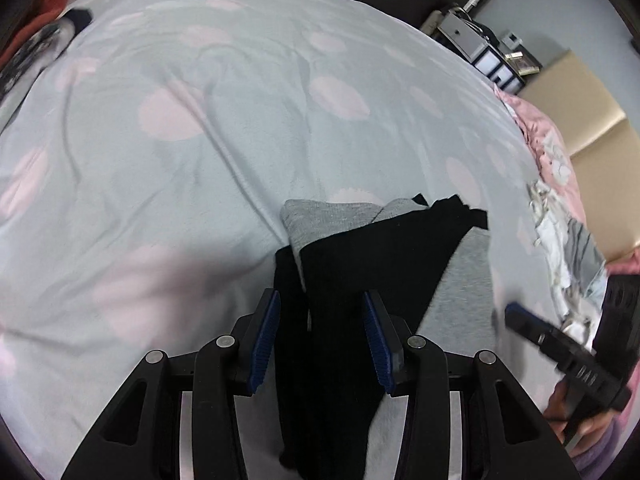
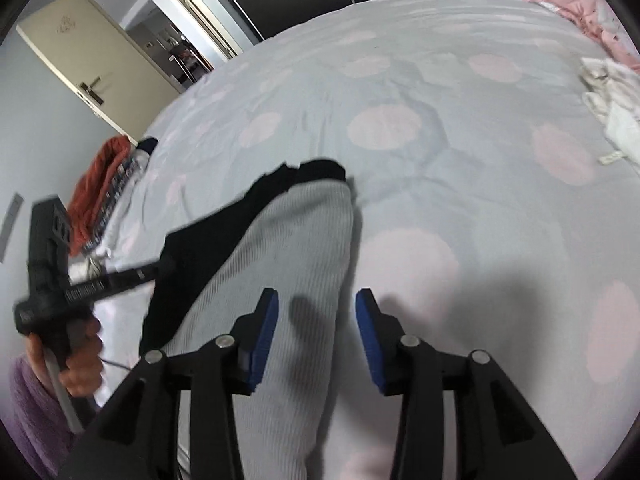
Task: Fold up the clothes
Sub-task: 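Grasp the folded grey shirt bundle with both grippers and raise it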
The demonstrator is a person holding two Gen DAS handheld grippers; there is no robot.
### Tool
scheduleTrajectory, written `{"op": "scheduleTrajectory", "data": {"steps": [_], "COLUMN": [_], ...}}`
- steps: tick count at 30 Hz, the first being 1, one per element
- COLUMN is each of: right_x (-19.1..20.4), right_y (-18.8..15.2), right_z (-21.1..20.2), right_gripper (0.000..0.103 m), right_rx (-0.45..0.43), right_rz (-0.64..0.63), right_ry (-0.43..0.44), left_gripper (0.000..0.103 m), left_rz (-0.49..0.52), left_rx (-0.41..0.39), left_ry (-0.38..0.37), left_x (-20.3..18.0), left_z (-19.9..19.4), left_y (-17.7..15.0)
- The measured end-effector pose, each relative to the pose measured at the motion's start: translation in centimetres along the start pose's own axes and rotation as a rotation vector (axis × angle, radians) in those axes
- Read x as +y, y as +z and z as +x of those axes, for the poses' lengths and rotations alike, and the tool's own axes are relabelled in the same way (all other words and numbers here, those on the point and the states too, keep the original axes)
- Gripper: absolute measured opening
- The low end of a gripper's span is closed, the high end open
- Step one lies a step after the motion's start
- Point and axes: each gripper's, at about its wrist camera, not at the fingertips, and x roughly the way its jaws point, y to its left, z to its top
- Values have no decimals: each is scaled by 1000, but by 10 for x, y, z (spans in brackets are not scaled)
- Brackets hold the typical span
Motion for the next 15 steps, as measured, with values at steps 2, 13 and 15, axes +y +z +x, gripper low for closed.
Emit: {"op": "scheduleTrajectory", "data": {"steps": [2,13,15], "right_x": [-8,-22,-21], "right_y": [4,6,5], "right_z": [10,42,43], "right_gripper": [44,48,48], "right_rx": [-11,-35,-45], "right_rz": [30,78,77], "right_ry": [42,105,106], "left_gripper": [44,49,49], "left_rz": [31,57,77], "left_rx": [5,12,9], "left_ry": [18,-21,-16], "left_x": [-2,5,2], "left_z": [10,27,27], "left_y": [1,4,3]}}
